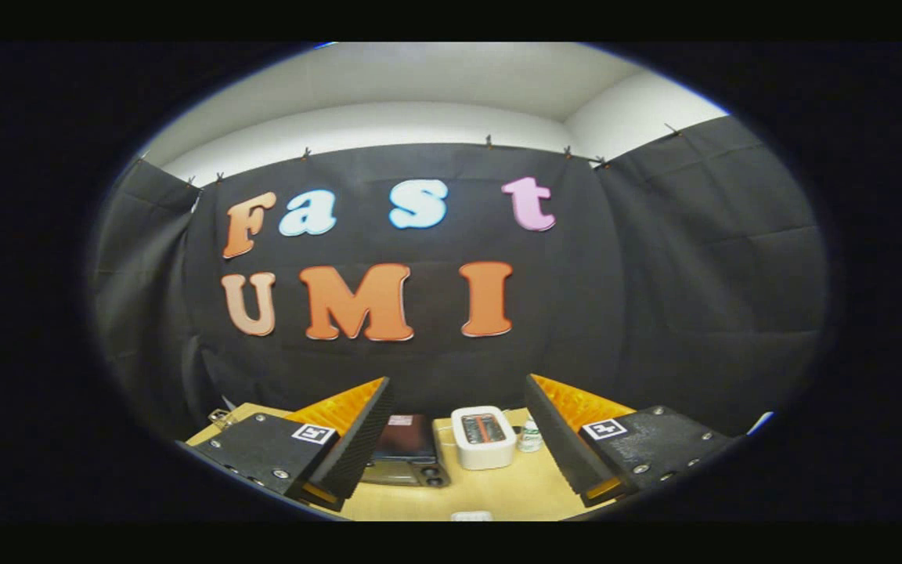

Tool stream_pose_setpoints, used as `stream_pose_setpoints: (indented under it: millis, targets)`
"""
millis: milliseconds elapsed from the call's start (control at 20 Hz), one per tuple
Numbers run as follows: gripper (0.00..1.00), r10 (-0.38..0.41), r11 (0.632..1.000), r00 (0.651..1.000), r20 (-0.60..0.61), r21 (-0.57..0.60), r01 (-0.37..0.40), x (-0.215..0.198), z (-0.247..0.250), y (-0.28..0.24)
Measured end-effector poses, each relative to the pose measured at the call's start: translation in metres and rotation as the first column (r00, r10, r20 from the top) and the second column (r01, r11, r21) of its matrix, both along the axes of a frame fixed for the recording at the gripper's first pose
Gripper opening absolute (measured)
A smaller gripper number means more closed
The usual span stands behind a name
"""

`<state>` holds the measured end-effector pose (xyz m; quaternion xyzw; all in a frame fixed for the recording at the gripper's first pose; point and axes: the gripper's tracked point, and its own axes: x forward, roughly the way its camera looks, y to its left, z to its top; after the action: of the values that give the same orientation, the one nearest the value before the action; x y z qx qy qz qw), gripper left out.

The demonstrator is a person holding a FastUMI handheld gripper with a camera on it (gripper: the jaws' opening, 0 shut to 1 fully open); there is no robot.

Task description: Open the toaster oven, put the food inside, and close the toaster oven door.

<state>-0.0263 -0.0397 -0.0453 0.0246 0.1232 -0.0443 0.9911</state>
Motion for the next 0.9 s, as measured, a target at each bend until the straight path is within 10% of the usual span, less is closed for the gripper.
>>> stream_pose_setpoints:
  millis: [250,900]
  targets:
    - [0.99,-0.083,0.997,0.995,0.055,0.008,0.083,-0.018,0.024,-0.034]
    - [0.98,0.088,0.994,0.974,0.208,0.049,-0.101,0.022,0.058,-0.044]
